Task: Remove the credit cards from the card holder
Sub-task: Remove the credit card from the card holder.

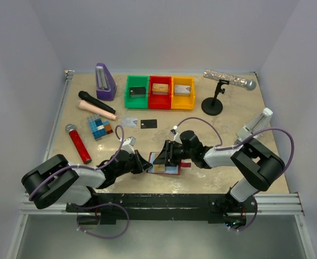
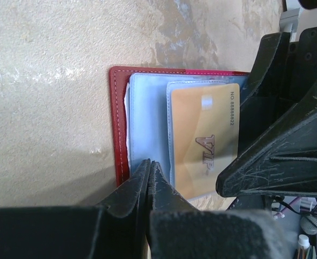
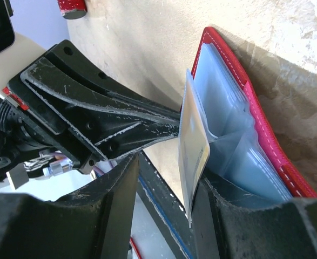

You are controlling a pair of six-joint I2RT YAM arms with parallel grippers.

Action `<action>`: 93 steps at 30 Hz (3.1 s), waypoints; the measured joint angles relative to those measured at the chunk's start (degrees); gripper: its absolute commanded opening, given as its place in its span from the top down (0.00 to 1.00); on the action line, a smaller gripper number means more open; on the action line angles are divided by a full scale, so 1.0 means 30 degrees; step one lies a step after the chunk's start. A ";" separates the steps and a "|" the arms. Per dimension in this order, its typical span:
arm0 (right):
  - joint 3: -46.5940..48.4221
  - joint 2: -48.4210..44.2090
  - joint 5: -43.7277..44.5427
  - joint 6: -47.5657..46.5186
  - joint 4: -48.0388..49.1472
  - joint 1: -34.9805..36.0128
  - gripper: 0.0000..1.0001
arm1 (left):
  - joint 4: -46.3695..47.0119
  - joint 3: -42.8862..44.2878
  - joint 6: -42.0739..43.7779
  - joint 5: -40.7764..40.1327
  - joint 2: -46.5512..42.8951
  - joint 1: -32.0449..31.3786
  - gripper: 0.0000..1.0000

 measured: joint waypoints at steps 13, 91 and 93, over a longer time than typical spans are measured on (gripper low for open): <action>0.0000 -0.1049 0.0299 -0.0590 -0.1734 0.0015 0.56 | -0.0393 -0.0007 -0.0080 -0.0670 -0.0175 -0.0015 1.00; -0.0663 -0.3322 0.1341 -0.1960 -0.4860 -0.0583 0.84 | -0.2688 -0.0386 -0.0481 -0.2382 -0.2142 -0.0022 1.00; -0.0699 -0.3315 0.1348 -0.1982 -0.4830 -0.0597 0.86 | -0.2769 -0.0423 -0.0481 -0.2404 -0.2244 -0.0022 1.00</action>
